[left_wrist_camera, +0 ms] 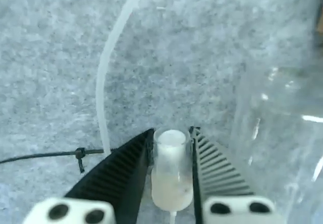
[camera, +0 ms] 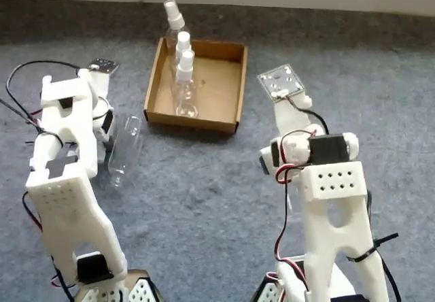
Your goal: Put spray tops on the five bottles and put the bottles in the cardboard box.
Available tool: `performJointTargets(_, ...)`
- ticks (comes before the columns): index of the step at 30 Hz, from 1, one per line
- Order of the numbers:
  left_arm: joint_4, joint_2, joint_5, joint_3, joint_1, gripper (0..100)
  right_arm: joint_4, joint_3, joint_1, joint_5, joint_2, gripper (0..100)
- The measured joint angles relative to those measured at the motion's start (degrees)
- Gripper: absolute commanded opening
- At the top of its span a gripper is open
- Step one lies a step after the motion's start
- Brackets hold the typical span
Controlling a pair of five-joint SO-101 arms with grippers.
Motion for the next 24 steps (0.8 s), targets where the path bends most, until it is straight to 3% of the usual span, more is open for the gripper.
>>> performJointTargets(8,4.7,-6.5,3.7,-9.7,-0.8,8,-2.5,0.0,-8.3,-0.9,0.0,0.6)
performJointTargets(17,14.2,-24.0,12.8,-27.9,-3.7,9,-17.8,8.4,-15.6,-3.1,-0.4,0.5)
performJointTargets(24,17.2,-39.8,24.1,-32.8,3.0,9,-32.3,21.5,-17.4,-3.1,-10.2,0.5)
